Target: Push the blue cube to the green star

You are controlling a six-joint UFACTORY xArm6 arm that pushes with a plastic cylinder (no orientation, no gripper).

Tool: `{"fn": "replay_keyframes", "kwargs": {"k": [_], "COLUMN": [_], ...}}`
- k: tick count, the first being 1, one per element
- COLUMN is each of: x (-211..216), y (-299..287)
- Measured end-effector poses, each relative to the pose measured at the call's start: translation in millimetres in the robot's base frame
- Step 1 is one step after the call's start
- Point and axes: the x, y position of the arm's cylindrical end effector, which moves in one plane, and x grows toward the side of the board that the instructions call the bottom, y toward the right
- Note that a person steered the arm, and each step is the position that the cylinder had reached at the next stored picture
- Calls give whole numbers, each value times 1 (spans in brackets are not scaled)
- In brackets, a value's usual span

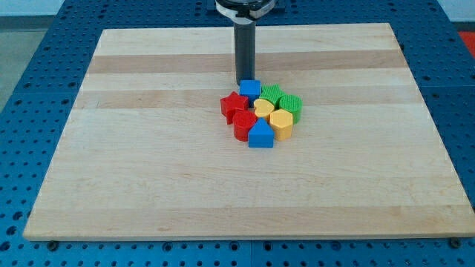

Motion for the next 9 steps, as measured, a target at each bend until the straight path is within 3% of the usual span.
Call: {"fn": "replay_keyframes", "kwargs": {"k": [9], "x": [14], "y": [18]}}
